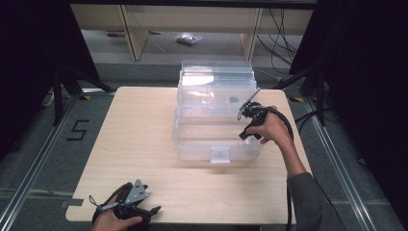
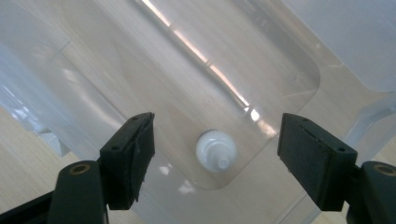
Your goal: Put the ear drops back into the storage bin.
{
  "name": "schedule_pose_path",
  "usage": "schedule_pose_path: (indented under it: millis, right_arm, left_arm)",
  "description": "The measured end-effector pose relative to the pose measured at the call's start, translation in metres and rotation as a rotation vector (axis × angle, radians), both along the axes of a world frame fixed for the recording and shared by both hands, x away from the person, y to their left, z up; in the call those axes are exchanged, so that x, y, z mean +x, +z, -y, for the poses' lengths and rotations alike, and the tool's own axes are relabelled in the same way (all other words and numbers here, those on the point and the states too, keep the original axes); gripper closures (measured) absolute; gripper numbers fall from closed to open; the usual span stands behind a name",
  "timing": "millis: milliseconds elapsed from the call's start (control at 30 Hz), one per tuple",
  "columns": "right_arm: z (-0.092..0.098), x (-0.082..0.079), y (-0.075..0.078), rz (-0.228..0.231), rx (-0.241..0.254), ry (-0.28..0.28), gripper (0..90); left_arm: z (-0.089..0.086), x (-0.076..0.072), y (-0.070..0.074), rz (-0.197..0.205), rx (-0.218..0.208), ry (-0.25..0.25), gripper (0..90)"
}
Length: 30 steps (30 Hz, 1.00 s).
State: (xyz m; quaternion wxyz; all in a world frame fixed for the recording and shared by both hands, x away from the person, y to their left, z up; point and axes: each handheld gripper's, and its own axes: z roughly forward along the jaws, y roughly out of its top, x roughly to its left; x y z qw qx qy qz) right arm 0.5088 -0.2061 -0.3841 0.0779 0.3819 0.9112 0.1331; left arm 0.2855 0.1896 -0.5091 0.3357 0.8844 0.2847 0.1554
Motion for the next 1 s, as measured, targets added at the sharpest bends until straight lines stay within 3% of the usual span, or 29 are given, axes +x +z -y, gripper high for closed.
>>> schedule_pose_path:
  millis: [533,600,733,933,1000]
  right_arm:
    - [-0.003,-0.008,0.006,0.023,0.017,0.022,26.5]
    - [-0.004,-0.011,0.008,0.016,0.014,0.005,26.5]
    - [-0.003,-0.015,0.007,0.039,0.032,0.028,26.4]
    - [-0.001,-0.022,0.007,0.058,0.049,0.025,25.3]
    - [-0.002,-0.026,0.008,0.046,0.064,-0.006,25.3]
  left_arm:
    - [0.0,0.0,0.0,0.001,-0.002,0.002,16.6]
    - [0.0,0.0,0.0,0.0,-0.004,0.002,16.6]
    - [0.0,0.0,0.0,-0.001,-0.004,0.002,16.6]
    - [0.0,0.0,0.0,0.0,-0.003,0.002,16.6]
    - [0.0,0.0,0.0,-0.002,-0.004,0.002,16.6]
